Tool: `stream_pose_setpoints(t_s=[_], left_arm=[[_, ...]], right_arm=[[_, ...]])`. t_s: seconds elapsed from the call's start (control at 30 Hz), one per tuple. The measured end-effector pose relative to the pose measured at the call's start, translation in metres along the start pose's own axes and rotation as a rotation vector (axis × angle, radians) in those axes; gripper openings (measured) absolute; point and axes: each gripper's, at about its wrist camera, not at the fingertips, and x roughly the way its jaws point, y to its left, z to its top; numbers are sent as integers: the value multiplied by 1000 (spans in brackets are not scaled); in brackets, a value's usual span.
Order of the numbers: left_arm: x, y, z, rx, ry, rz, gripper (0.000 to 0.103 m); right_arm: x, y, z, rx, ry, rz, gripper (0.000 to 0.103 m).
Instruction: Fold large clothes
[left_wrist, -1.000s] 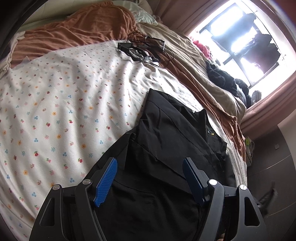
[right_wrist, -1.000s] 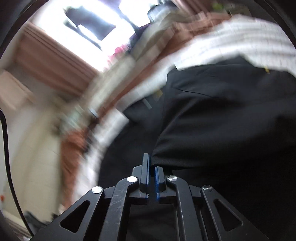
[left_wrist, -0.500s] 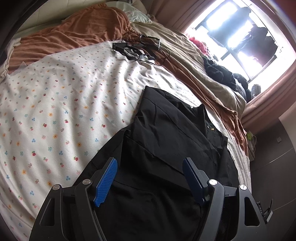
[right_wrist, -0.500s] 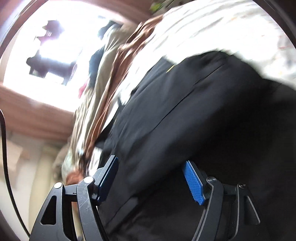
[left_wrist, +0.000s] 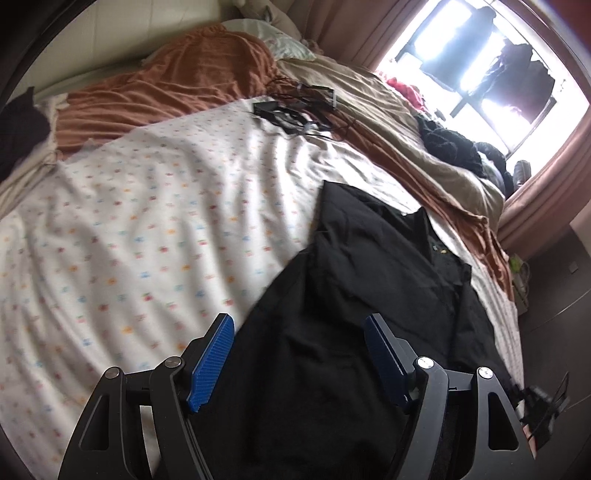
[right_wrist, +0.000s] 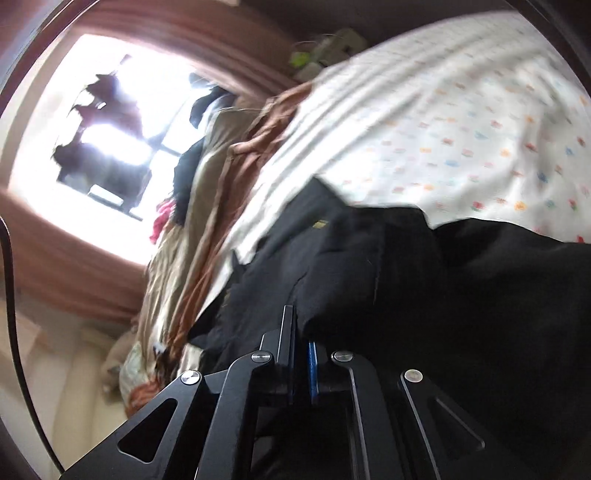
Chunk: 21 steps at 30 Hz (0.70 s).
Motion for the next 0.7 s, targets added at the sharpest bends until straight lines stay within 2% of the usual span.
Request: stream_pose_setpoints(t_s=[0.1, 0.2, 0.27, 0.37, 0.47, 0.57, 0.7], left_arm=[[-26, 19, -3, 15, -19, 52, 74], [-55, 36, -5, 33, -46, 109, 74], [-74, 48, -6, 34, -67, 139, 74], [-96, 62, -7, 18, -92, 178, 74], [-112, 72, -11, -12, -102, 192, 74], [-121, 72, -17, -2, -95, 203, 74], [-134, 65, -26, 32, -95, 222, 74]], right_arm=[[1, 29, -7, -80, 8, 84, 7], [6, 69, -19, -214, 31, 145, 7], [12, 94, -36, -291, 67, 204, 7], [24, 128, -71, -433, 165, 270, 6], [37, 153, -107, -590, 237, 269, 6], [42, 174, -151, -769, 313, 269, 6], [47, 188, -205, -983, 395, 213, 9]])
